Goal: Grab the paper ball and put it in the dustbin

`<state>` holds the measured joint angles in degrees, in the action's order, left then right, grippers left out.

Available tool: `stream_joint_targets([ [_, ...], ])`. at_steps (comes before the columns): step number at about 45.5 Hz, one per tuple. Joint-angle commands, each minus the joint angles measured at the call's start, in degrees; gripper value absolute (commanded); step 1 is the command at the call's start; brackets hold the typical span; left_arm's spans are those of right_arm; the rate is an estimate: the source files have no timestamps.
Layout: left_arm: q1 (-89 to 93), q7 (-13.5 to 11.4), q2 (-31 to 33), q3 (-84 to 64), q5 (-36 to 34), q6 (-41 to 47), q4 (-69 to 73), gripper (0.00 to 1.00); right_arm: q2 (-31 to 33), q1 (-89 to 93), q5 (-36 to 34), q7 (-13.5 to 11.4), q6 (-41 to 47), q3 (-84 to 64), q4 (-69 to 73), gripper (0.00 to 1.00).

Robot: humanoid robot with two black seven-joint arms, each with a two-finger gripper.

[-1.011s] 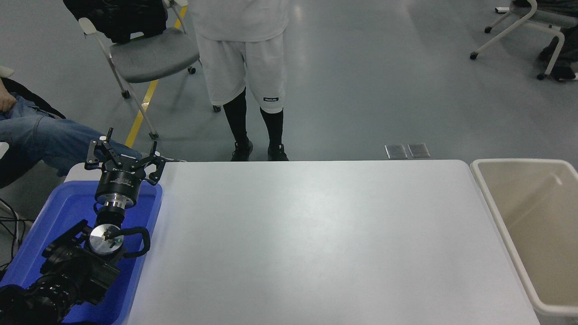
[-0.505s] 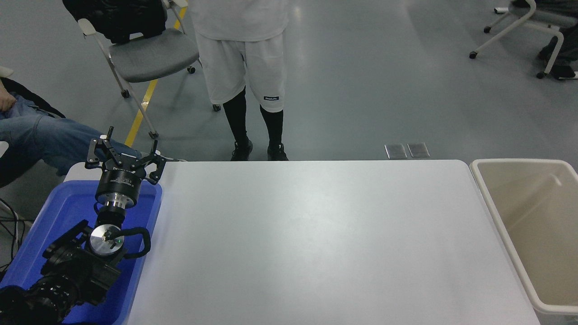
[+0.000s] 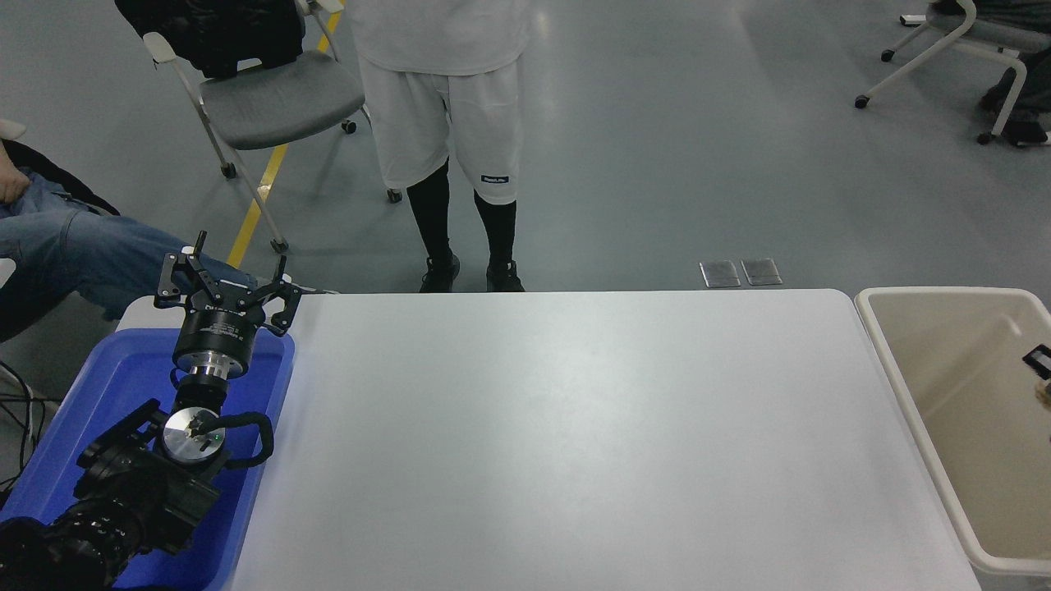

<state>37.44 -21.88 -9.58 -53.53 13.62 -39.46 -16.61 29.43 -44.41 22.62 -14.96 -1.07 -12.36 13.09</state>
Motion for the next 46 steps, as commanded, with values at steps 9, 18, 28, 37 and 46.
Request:
stream_joint_targets([
  [9,0.0,0.0,0.0,0.0,0.0,0.0,0.0,0.99,-2.3,2.5,0.0,0.0,-2.8,1.4,-1.1,0.0],
  [18,0.0,0.0,0.0,0.0,0.0,0.0,0.0,0.99,-2.2,2.4,0.1,0.0,-3.1,0.9,-1.2,0.14],
  [28,0.0,0.0,0.0,0.0,0.0,0.0,0.0,0.99,-2.2,1.9,0.0,0.0,-11.1,1.2,-2.0,0.95],
  [37,0.0,0.0,0.0,0.0,0.0,0.0,0.0,0.99,-2.1,1.3,0.0,0.0,-11.3,1.4,-1.7,0.98],
  [46,0.0,0.0,0.0,0.0,0.0,0.0,0.0,0.99,-1.9,-1.6,0.0,-0.1,-11.1,1.1,-1.1,0.99],
])
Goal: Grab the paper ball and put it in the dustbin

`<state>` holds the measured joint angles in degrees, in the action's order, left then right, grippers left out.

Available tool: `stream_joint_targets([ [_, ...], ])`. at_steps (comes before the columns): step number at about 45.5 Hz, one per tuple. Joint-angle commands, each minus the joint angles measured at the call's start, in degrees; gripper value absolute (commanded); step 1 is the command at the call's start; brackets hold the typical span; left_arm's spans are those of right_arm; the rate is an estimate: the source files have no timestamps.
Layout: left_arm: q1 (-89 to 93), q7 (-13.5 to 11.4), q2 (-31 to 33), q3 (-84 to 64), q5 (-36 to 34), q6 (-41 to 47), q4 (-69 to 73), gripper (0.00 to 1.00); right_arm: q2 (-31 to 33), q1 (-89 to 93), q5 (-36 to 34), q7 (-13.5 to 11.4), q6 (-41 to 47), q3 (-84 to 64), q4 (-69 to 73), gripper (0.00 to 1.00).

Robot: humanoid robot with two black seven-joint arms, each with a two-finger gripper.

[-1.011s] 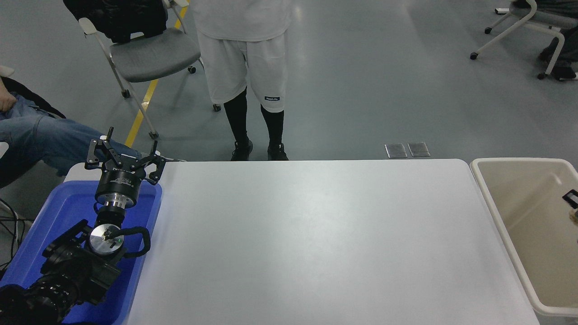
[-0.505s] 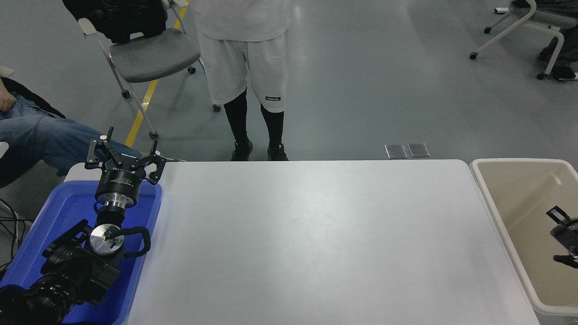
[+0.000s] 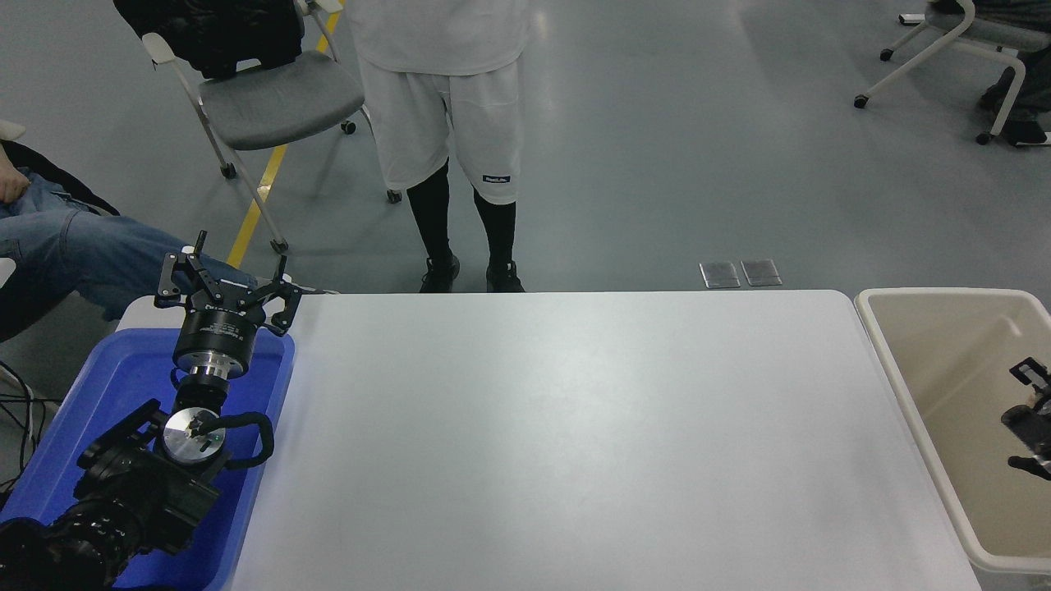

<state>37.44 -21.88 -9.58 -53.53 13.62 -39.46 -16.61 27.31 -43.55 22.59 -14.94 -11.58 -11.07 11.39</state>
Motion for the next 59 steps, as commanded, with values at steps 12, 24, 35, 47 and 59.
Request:
stream_joint_targets([
  [12,0.0,0.0,0.0,0.0,-0.1,0.0,0.0,0.99,5.7,-12.4,1.0,-0.9,12.9,-6.4,7.5,0.99],
  [24,0.0,0.0,0.0,0.0,-0.1,-0.1,0.0,0.99,9.7,-26.9,1.1,-0.5,15.3,-26.7,23.7,1.0],
  [35,0.0,0.0,0.0,0.0,-0.1,0.0,0.0,0.99,9.5,-37.1,0.3,-0.4,16.8,-34.5,32.6,1.0],
  [47,0.0,0.0,0.0,0.0,-0.1,0.0,0.0,0.99,7.6,-38.1,0.0,-0.5,23.6,-33.8,32.6,1.0],
  [59,0.0,0.0,0.0,0.0,-0.1,0.0,0.0,0.99,12.5,-29.7,-7.0,-0.5,22.7,-12.6,29.0,1.0],
])
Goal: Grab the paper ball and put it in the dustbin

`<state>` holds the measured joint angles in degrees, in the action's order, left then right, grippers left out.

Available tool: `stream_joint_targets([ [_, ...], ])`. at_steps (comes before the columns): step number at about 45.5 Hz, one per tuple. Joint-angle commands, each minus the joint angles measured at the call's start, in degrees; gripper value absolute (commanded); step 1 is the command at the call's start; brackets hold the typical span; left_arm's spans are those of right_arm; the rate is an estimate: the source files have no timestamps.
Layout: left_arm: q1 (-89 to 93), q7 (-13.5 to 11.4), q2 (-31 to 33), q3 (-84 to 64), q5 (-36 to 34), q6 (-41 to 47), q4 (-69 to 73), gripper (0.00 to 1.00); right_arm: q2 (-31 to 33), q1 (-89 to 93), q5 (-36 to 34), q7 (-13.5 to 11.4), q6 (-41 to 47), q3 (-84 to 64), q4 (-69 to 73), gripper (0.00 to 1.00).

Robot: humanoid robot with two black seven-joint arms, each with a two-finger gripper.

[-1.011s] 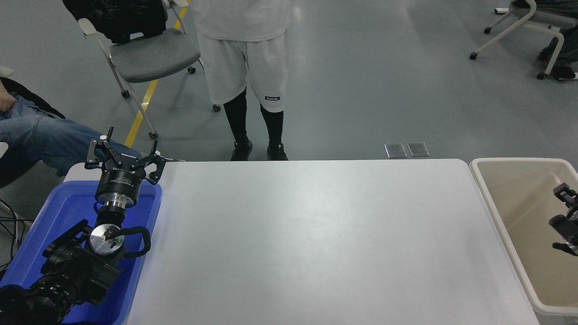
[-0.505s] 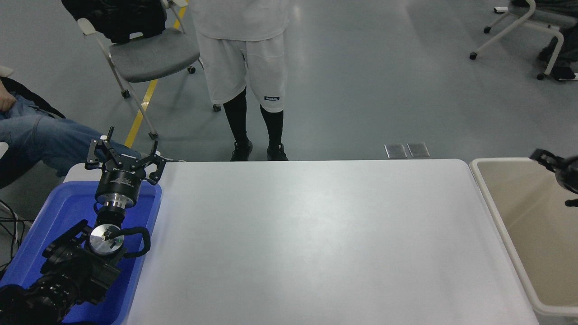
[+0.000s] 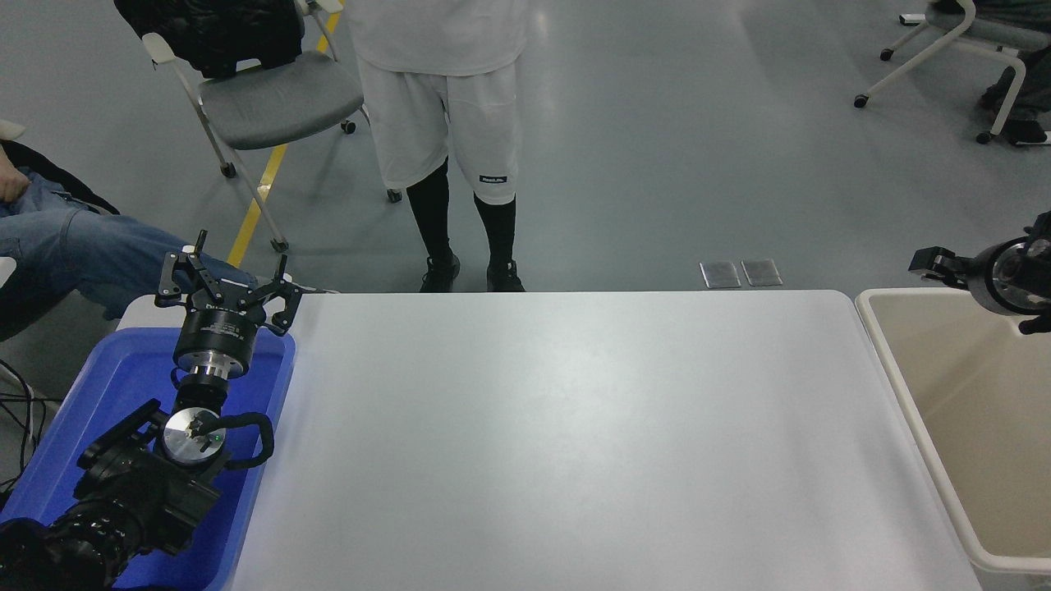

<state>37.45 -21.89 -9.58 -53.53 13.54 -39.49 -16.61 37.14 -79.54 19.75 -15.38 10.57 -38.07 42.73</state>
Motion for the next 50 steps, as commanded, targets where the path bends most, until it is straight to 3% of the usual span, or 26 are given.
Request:
stream_joint_targets([
  [1,0.0,0.0,0.0,0.0,0.0,0.0,0.0,0.99,2.3,7.5,-4.2,-0.1,0.5,16.3,-3.3,1.0],
  [11,0.0,0.0,0.0,0.0,0.1,0.0,0.0,0.99,1.4,15.1,-0.2,0.3,0.6,29.1,-4.5,1.0],
  [23,0.0,0.0,0.0,0.0,0.1,0.0,0.0,0.99,1.9,28.6,-0.2,0.3,0.9,64.1,-4.4,1.0],
  [41,0.0,0.0,0.0,0.0,0.1,0.0,0.0,0.99,-12.4,41.3,-4.3,0.7,-0.1,93.9,-4.3,1.0],
  [43,0.0,0.0,0.0,0.0,0.1,0.0,0.0,0.99,-13.9,42.3,-4.3,1.9,-0.2,96.5,-4.6,1.0],
  [45,0.0,0.0,0.0,0.0,0.1,0.0,0.0,0.99,-15.0,43.2,-4.3,4.7,-0.6,98.4,-4.8,1.0],
  [50,0.0,0.0,0.0,0.0,0.1,0.0,0.0,0.99,-17.0,45.4,-4.4,17.0,-3.6,99.3,-5.2,1.0],
])
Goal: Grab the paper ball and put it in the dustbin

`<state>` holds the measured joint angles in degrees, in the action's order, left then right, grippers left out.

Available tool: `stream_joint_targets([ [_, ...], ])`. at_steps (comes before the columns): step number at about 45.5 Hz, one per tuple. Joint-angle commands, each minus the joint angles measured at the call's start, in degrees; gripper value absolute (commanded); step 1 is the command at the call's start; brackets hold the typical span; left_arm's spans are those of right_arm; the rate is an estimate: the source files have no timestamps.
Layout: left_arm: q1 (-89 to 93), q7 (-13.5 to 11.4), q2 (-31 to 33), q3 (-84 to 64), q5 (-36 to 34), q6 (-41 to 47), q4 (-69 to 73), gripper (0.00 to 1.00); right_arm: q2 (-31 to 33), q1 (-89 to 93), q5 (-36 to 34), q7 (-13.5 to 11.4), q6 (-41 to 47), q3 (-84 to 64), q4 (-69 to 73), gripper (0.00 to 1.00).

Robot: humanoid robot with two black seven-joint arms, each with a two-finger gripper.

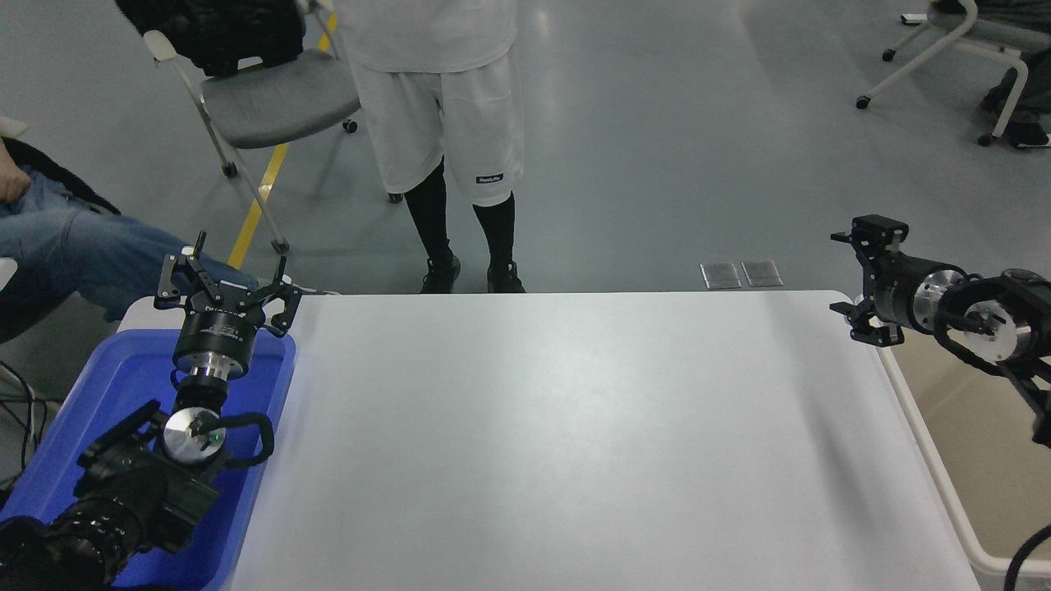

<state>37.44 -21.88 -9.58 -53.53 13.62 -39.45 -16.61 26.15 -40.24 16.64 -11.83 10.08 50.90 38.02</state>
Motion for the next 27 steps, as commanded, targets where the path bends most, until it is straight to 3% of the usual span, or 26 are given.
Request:
stream_joint_targets([
  [1,0.0,0.0,0.0,0.0,0.0,0.0,0.0,0.99,-6.5,6.5,-1.3,16.0,-3.7,10.4,-0.6,1.0],
  [3,0.0,0.0,0.0,0.0,0.0,0.0,0.0,0.99,-7.1,7.1,-1.5,20.6,-4.4,10.6,-0.8,1.0],
  [6,0.0,0.0,0.0,0.0,0.0,0.0,0.1,0.99,-8.0,8.2,-3.4,24.6,-4.5,10.6,-1.1,1.0],
  [14,0.0,0.0,0.0,0.0,0.0,0.0,0.0,0.99,-10.9,10.2,-7.2,27.7,-4.3,10.6,-2.0,1.0],
  [20,0.0,0.0,0.0,0.0,0.0,0.0,0.0,0.99,-12.1,10.9,-10.9,33.1,-3.8,10.1,-2.2,1.0],
  [27,0.0,0.0,0.0,0.0,0.0,0.0,0.0,0.99,-13.1,10.9,-11.0,34.4,-3.8,9.9,-1.7,1.0],
])
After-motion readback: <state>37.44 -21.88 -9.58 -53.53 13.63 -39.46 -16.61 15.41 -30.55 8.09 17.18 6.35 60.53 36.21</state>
